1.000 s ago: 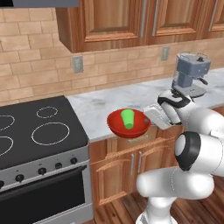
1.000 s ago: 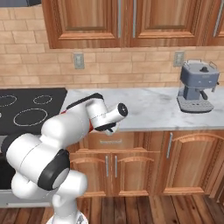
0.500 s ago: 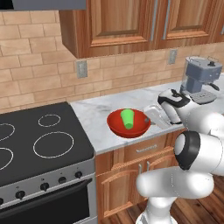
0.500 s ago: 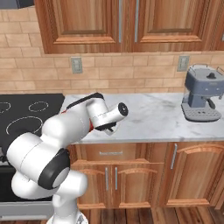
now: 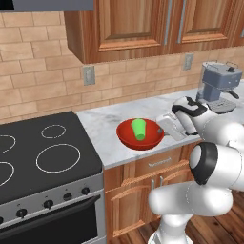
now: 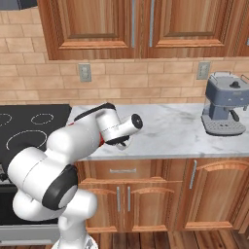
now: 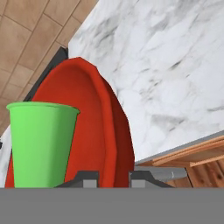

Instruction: Place the cup inside the bowl on the dining table and move the bowl to any counter.

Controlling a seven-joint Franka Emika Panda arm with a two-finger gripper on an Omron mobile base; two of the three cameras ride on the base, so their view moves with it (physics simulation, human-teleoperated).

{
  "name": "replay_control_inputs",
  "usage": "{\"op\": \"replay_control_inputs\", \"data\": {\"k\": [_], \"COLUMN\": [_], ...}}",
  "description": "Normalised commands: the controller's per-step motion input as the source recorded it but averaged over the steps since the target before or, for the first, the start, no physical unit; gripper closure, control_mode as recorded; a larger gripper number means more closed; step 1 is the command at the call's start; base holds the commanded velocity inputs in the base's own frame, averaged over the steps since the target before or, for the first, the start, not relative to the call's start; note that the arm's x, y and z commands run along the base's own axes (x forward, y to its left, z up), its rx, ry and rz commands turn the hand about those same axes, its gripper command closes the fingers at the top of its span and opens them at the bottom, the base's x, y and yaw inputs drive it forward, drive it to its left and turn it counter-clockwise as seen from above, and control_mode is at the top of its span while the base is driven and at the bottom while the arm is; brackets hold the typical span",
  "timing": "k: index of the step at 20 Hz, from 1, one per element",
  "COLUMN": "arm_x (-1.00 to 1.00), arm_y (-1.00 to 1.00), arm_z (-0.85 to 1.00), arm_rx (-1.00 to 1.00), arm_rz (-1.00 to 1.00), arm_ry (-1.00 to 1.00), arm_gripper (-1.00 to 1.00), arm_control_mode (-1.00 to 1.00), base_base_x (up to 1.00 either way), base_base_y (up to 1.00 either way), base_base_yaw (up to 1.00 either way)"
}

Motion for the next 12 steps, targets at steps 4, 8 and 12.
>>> {"op": "replay_control_inputs", "data": {"k": [4, 8, 12], "arm_x": [0.00, 0.00, 0.00], "arm_y": [0.00, 0.00, 0.00], "arm_z": [0.00, 0.00, 0.00], "arm_rx": [0.00, 0.00, 0.00], "arm_rz": [0.00, 0.00, 0.00], "arm_ry": [0.00, 0.00, 0.00], "arm_gripper": [1.00, 1.00, 1.00], "arm_control_mode": [1.00, -1.00, -1.00], "base_base_x": [0.00, 0.00, 0.00], "base_base_y": [0.00, 0.00, 0.00], "base_base_yaw": [0.00, 0.00, 0.00]}}
